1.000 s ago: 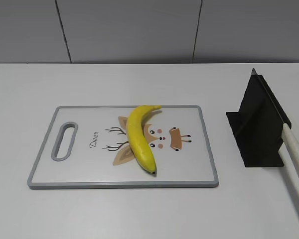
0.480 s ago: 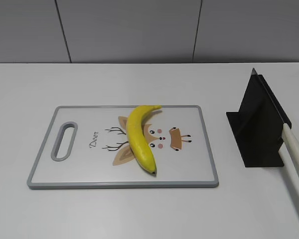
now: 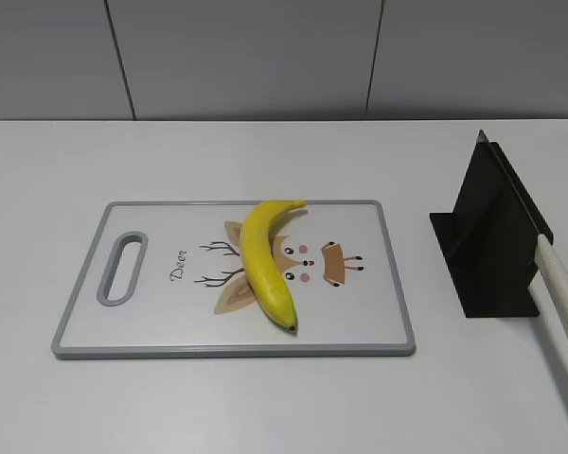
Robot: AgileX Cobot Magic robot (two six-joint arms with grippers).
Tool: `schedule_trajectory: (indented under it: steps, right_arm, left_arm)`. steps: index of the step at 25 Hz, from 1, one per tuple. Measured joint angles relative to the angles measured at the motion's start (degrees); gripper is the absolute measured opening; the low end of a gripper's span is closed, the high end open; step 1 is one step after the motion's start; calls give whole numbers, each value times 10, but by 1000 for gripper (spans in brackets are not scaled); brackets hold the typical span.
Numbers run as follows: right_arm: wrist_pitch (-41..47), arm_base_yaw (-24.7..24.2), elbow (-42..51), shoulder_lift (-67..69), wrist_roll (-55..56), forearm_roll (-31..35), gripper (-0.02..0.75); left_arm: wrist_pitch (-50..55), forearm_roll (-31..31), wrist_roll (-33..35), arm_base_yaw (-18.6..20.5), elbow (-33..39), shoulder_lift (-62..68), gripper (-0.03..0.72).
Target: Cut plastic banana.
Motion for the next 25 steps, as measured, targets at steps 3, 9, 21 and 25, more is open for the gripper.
schedule_trajectory:
  steps: [3, 9, 21, 25]
  right_arm:
    - [0, -26, 0, 0, 0, 0, 520]
    - [0, -35, 0, 0, 1, 0, 520]
    - [0, -35, 0, 0, 1, 0, 518]
    - [0, -35, 0, 0, 1, 0, 518]
  left_arm:
    - [0, 1, -2, 0, 0, 0, 589]
    - [-1, 14, -25, 4, 0, 0, 589]
    - [-2, 14, -28, 58, 0, 0, 589]
    - [-2, 14, -28, 58, 0, 0, 589]
